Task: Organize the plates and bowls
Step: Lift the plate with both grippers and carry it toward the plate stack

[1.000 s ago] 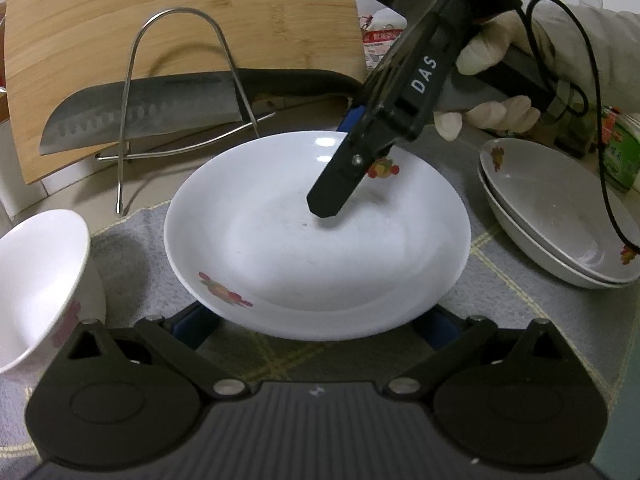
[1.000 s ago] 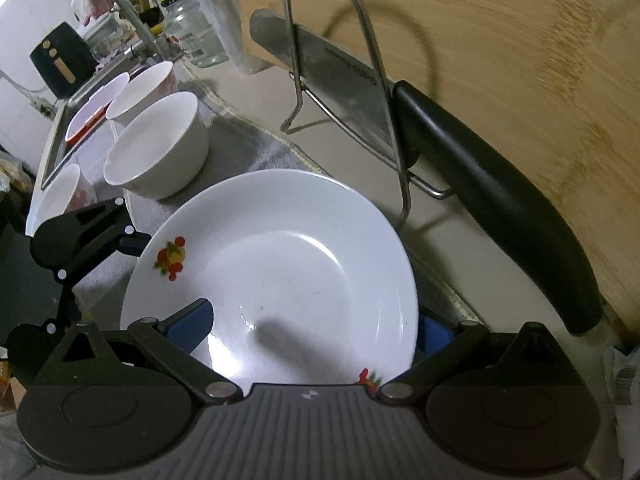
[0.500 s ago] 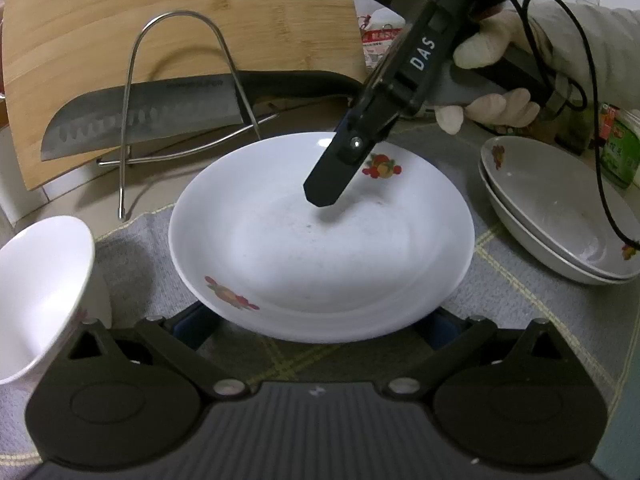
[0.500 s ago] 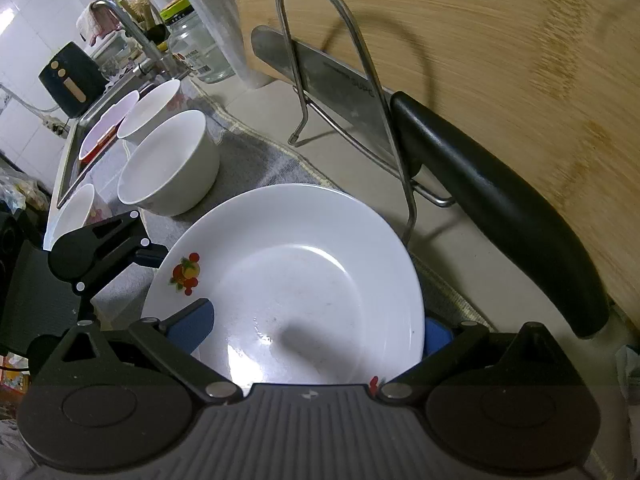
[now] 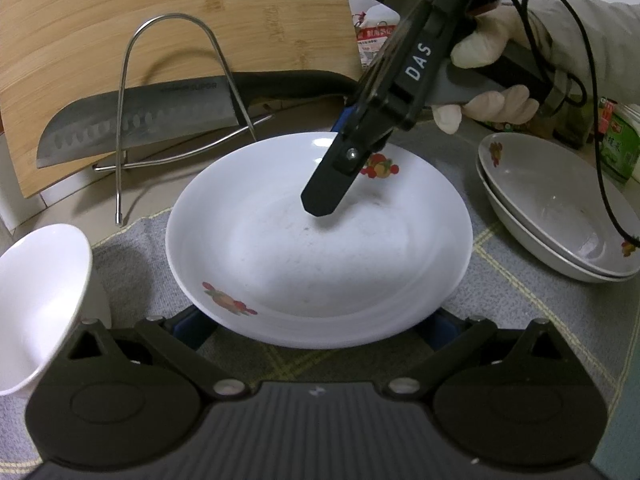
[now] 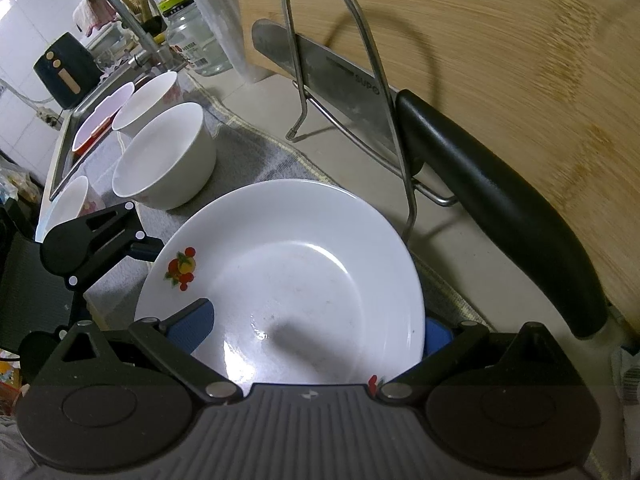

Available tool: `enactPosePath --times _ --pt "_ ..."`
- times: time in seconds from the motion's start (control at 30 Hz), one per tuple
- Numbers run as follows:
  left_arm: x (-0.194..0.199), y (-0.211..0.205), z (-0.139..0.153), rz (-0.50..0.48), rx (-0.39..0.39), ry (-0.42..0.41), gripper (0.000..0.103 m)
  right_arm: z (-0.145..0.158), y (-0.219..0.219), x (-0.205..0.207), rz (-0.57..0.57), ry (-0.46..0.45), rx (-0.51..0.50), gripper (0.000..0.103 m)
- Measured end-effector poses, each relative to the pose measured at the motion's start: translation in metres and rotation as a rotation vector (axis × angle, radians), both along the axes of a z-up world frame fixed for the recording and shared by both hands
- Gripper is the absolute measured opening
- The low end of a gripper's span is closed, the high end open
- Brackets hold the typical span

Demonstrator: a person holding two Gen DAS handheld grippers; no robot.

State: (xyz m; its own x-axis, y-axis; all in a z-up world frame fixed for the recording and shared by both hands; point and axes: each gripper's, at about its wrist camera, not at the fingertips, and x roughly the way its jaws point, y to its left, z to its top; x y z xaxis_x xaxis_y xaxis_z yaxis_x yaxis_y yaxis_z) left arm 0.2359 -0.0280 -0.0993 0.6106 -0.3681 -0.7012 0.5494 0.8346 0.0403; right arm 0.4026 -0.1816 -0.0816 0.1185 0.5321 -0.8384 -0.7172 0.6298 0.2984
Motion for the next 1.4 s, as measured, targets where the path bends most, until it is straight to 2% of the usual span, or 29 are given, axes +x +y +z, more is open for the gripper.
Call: enactPosePath --times 1.4 --pt "-0.014 0.004 0.014 0.023 0.003 0.011 0.102 0.018 0.008 -0.019 0.024 -0.032 0.014 0.103"
